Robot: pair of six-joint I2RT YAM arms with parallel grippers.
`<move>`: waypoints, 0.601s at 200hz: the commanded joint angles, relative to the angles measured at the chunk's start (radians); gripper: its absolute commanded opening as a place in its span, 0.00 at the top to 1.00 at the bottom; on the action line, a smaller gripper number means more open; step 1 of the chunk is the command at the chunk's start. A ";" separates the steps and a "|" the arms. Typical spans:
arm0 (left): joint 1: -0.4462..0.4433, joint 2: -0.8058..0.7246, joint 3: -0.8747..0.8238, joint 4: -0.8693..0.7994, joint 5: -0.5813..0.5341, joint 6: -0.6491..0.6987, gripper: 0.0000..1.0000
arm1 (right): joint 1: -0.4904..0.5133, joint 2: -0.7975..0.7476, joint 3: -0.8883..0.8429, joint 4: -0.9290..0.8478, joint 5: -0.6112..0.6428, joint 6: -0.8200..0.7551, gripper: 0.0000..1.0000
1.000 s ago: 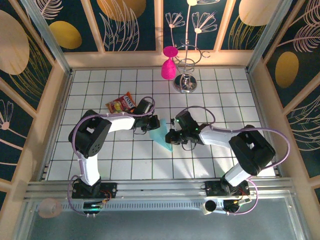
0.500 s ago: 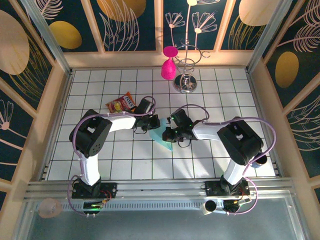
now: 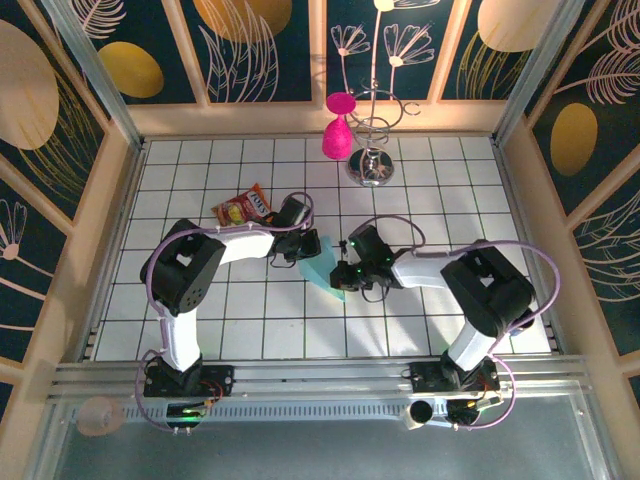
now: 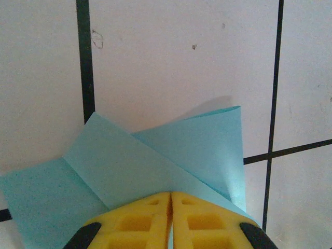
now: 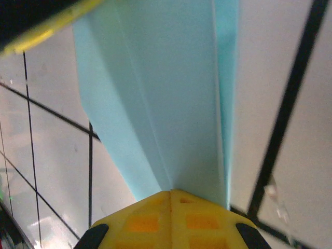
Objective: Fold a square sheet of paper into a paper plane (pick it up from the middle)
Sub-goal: Fourth fold the wing at the center of the table.
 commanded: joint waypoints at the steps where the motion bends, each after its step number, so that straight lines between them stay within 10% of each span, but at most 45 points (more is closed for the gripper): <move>1: 0.016 0.108 -0.045 -0.161 -0.182 -0.014 0.91 | 0.004 -0.051 -0.080 -0.164 -0.036 -0.028 1.00; 120: 0.016 -0.014 0.005 -0.050 -0.004 0.022 0.89 | -0.039 -0.311 -0.103 -0.094 0.056 0.052 0.96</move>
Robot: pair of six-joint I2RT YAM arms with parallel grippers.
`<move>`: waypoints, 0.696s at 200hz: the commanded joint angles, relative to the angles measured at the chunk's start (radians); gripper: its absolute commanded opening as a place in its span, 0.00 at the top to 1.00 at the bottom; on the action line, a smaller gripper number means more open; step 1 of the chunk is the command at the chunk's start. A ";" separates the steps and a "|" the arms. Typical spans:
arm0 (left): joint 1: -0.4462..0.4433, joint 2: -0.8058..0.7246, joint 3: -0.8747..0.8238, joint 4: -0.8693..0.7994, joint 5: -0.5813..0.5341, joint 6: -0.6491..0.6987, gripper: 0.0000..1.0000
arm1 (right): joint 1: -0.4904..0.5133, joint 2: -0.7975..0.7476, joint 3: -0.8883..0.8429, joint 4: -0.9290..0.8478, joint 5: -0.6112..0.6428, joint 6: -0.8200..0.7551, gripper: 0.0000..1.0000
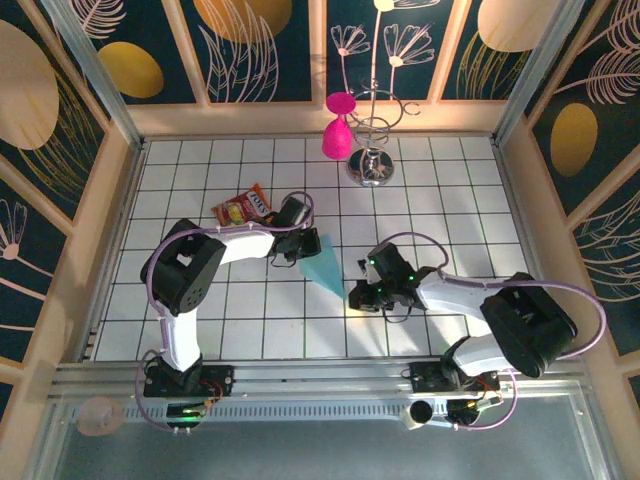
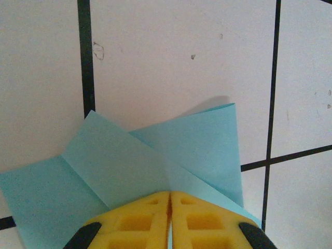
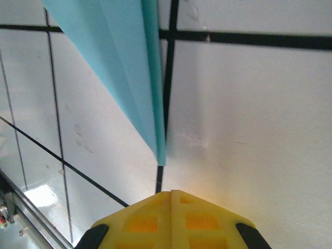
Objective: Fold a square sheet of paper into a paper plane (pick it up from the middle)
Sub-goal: Fourth fold the wing at the center of the table.
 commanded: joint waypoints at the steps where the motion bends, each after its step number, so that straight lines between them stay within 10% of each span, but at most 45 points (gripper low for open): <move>1: 0.017 -0.013 0.003 -0.061 0.001 0.023 0.89 | -0.033 -0.038 0.066 0.053 0.051 0.028 0.95; 66: 0.026 -0.244 -0.071 0.050 -0.058 -0.056 0.69 | -0.143 0.122 0.149 0.318 -0.001 0.022 0.69; 139: 0.086 -0.377 -0.378 0.344 0.081 -0.230 0.51 | -0.171 0.354 0.277 0.371 -0.150 -0.098 0.72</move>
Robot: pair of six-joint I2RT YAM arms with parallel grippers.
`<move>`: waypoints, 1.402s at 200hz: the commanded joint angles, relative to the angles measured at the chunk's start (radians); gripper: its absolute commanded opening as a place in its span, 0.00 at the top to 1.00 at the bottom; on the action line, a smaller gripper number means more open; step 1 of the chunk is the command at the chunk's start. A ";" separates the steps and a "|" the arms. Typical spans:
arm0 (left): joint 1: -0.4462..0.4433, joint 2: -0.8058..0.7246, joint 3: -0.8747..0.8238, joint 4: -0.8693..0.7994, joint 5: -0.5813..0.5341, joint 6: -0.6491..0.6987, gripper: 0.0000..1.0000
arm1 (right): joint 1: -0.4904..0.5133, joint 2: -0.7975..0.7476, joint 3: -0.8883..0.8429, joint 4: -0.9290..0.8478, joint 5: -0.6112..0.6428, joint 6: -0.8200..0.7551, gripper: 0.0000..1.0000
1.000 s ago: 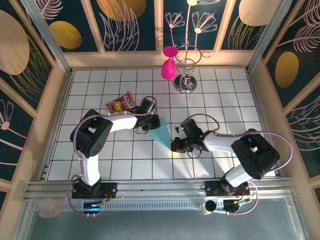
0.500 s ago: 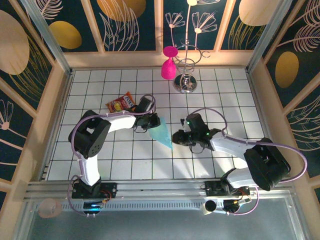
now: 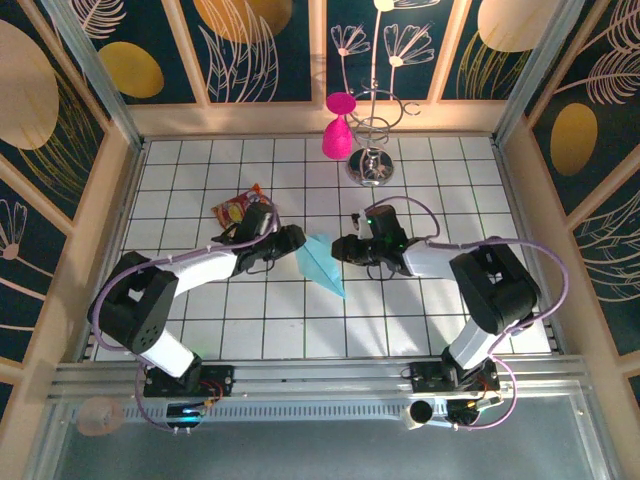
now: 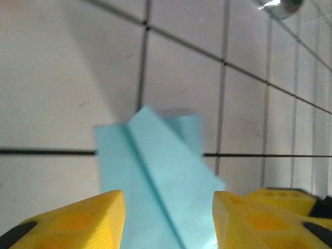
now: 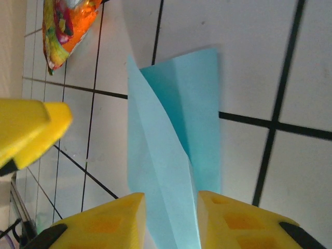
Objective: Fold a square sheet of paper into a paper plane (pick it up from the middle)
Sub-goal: Fourth fold the wing at the center of the table, then turn over the paper at the center of the table.
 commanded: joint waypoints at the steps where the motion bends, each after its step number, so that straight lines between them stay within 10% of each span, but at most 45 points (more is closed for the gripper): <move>1: 0.002 -0.030 -0.045 0.129 0.067 -0.078 0.51 | -0.024 0.049 0.039 0.048 -0.077 -0.054 0.72; 135: 0.002 -0.049 -0.094 0.183 0.098 -0.105 0.50 | -0.031 0.086 0.065 0.116 -0.113 -0.067 0.99; 280: -0.037 -0.146 -0.206 0.723 0.323 -0.147 0.44 | -0.068 -0.132 -0.060 0.591 -0.265 0.382 1.00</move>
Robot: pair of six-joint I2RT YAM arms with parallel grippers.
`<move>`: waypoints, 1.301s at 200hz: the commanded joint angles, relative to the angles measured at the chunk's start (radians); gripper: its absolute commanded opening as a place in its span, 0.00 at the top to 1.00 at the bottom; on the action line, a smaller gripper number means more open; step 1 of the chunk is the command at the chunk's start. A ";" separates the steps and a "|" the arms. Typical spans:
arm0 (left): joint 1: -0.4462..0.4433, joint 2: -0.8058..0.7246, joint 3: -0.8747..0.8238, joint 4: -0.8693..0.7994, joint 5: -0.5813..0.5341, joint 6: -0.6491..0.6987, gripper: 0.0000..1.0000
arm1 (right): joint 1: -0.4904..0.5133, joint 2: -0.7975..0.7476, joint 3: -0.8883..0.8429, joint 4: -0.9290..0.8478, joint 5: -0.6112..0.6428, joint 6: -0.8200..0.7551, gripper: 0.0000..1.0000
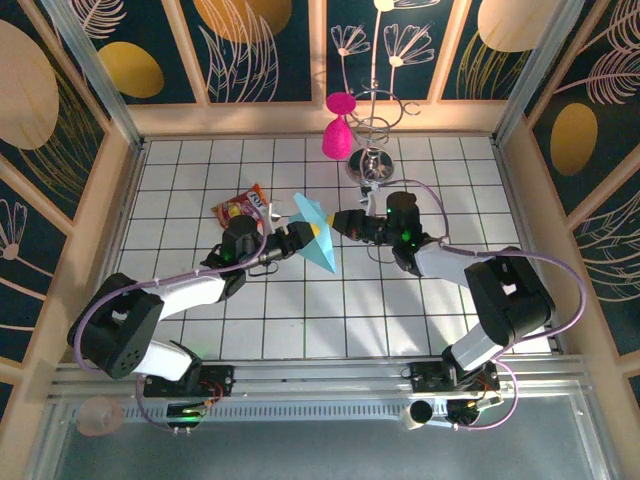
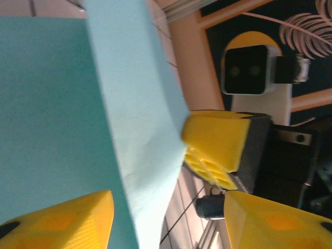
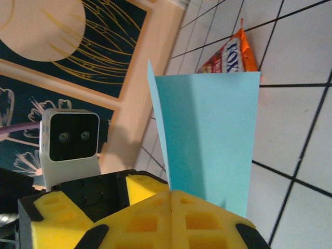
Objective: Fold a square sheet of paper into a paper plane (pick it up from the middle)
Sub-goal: Turn over the paper at the center of the table.
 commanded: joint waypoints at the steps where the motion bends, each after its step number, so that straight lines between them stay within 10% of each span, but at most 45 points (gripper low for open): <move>1: -0.008 0.002 -0.008 0.134 0.047 -0.008 0.44 | -0.009 -0.016 -0.014 0.139 -0.054 0.110 1.00; 130: -0.018 0.027 0.007 0.127 0.055 0.011 0.49 | -0.016 -0.008 -0.039 0.255 -0.087 0.215 1.00; 260: -0.025 0.005 0.002 0.170 0.058 0.039 0.82 | -0.034 0.002 -0.056 0.280 -0.087 0.262 0.97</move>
